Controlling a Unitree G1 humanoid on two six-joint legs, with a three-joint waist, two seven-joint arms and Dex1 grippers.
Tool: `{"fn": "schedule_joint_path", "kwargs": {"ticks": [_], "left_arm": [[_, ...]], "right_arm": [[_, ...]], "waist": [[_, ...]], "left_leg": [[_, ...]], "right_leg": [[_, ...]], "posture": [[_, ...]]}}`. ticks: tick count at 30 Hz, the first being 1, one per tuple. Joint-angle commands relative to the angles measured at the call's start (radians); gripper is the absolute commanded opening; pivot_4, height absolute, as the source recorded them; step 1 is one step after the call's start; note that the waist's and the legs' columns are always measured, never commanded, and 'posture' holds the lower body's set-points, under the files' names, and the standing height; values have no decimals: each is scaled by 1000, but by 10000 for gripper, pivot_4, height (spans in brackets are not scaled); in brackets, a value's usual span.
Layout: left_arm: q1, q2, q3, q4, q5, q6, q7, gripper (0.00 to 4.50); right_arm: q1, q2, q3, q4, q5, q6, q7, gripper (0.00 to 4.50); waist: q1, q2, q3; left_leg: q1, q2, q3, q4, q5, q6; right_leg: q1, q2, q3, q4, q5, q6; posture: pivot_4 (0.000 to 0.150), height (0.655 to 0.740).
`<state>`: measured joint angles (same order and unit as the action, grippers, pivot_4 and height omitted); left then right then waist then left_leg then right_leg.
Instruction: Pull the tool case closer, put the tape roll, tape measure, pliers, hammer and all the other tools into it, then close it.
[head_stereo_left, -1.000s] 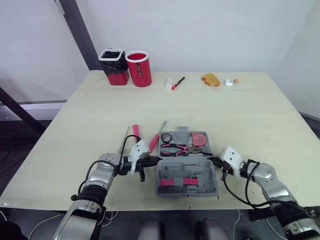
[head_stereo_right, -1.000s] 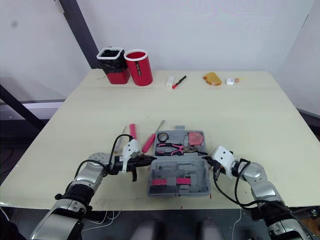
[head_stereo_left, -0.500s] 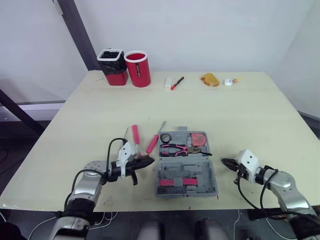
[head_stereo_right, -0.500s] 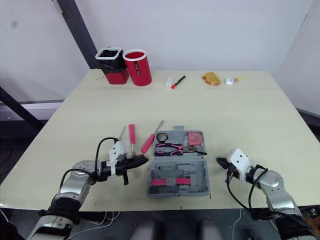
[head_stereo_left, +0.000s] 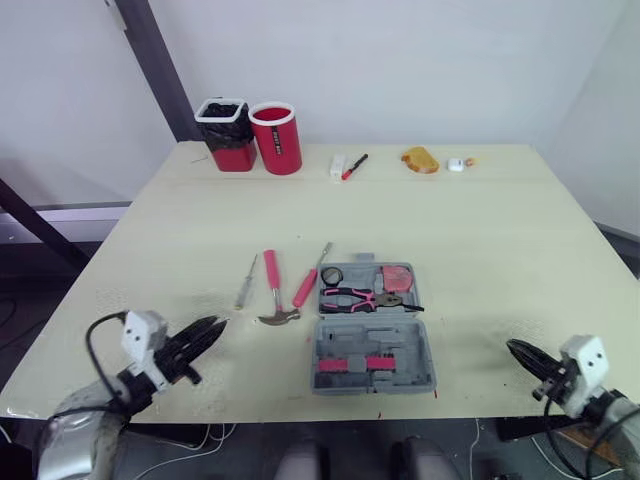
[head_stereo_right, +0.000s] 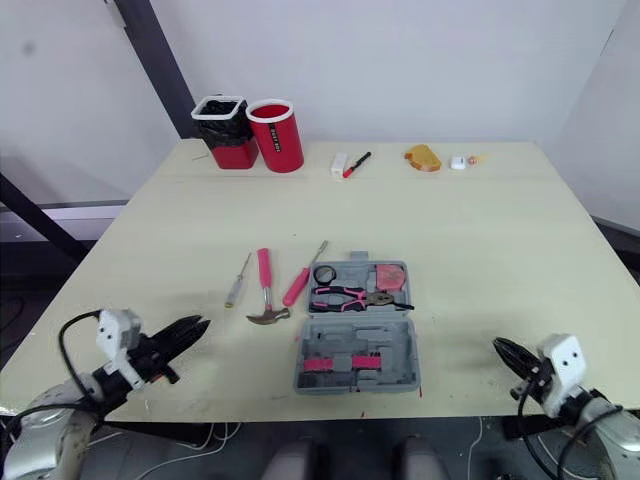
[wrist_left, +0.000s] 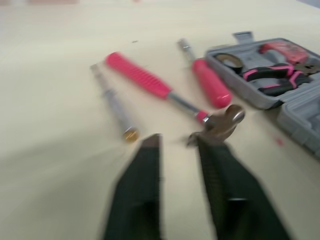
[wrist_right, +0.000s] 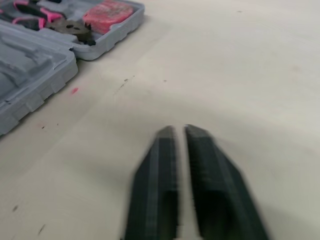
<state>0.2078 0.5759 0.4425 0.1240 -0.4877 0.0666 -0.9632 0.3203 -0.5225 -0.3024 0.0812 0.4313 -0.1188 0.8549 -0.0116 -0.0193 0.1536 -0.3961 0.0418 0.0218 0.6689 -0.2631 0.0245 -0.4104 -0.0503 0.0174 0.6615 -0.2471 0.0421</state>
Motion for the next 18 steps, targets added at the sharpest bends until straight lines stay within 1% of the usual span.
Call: {"fn": "schedule_joint_path", "kwargs": {"ticks": [1, 2, 4, 5, 6, 11, 13, 18], "left_arm": [[76, 14, 102, 2, -35, -22, 7, 31613], [90, 15, 120, 8, -42, -24, 10, 36852], [116, 15, 148, 12, -51, -28, 15, 45000], [128, 16, 162, 18, -51, -32, 15, 45000], [143, 16, 176, 23, -51, -35, 13, 45000], [188, 11, 204, 15, -52, -40, 5, 45000], [195, 7, 203, 4, -51, -40, 8, 45000], [199, 5, 204, -47, -61, -18, 34, 45000]], "right_arm": [[65, 1, -78, -18, 52, -52, 48, 23288], [75, 3, -90, -17, 61, -54, 52, 28441], [88, 3, -115, -6, 80, -56, 62, 38287], [94, 4, -126, 1, 87, -57, 65, 43546], [102, 5, -138, 13, 96, -58, 74, 44551], [104, 1, -170, 72, 105, -77, 104, 44551], [98, 3, -169, 89, 102, -85, 115, 44551], [80, 11, -155, 109, 93, -102, 141, 44551]], "waist": [[0, 0, 0], [0, 0, 0], [0, 0, 0], [0, 0, 0], [0, -1, 0], [1, -1, -1], [1, -1, -1], [1, -1, -1]], "left_leg": [[0, 0, 0, 0, 0, 0], [0, 0, 0, 0, 0, 0], [0, 1, 0, 0, 0, 0], [0, 1, 0, 0, 0, 0], [1, 1, 0, 0, 0, 0], [1, 3, 1, 0, 0, 0], [1, 3, 1, 0, 0, 0], [1, 4, 1, 0, 0, 0]], "right_leg": [[0, 0, 0, 0, 0, 0], [0, 0, 0, 0, 0, 0], [0, 0, 0, 0, 0, 0], [0, -1, 0, 0, -2, 2], [0, -1, 0, 0, -2, 4], [0, -2, 0, -1, -2, 3], [0, -2, 0, -1, -1, 0], [0, -2, 0, -1, -1, 2]], "posture": [[1500, 7371], [1500, 7371], [1500, 7371], [1500, 7371], [1500, 7371], [1500, 7371], [1500, 7371], [1500, 7371]]}}
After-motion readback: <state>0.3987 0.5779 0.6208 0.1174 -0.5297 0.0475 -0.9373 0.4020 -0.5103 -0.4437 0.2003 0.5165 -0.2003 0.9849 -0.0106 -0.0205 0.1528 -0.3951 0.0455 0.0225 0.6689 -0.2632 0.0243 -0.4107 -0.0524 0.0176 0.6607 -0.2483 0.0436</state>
